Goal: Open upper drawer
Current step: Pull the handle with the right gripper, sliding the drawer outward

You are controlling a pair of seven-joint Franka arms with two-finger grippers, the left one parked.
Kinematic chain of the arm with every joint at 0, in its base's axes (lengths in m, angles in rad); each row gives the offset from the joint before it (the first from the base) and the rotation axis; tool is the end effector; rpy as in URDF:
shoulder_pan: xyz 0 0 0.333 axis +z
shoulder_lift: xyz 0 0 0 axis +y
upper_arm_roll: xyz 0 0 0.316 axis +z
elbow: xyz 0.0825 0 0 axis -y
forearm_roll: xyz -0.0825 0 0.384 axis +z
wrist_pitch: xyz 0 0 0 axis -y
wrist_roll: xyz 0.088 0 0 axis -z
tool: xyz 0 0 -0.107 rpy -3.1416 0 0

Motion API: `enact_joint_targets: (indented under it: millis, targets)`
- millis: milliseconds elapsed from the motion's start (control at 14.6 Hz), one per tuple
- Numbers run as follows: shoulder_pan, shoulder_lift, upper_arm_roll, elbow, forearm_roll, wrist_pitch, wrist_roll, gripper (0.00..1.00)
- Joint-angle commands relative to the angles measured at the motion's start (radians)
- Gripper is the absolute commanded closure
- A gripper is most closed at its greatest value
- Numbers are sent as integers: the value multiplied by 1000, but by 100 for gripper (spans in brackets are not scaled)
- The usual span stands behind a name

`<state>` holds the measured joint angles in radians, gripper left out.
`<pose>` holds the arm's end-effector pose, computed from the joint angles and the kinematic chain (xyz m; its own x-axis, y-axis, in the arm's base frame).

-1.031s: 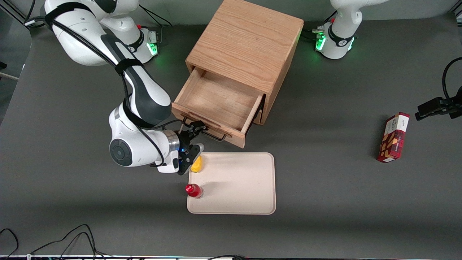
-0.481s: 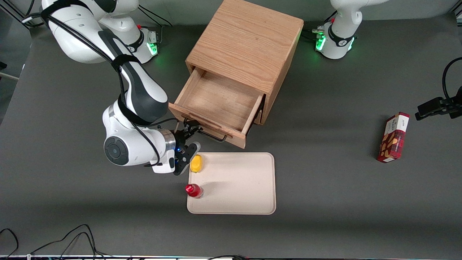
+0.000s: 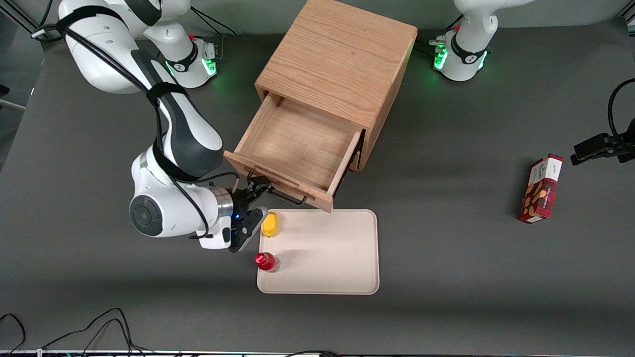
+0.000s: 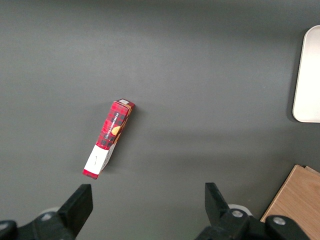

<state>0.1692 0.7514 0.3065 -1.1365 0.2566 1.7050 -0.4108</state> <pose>0.6707 0.2989 0.3696 0.7226 0.6909 0.0222 0.6185 -0.6320 -0.4670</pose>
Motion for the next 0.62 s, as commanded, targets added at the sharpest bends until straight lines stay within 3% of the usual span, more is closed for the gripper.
enact_joint_targets:
  millis: [0, 550]
  targets:
    - [12, 60, -12, 96, -19, -12, -8, 0]
    - [4, 115, -41, 204, -19, -13, -11, 0]
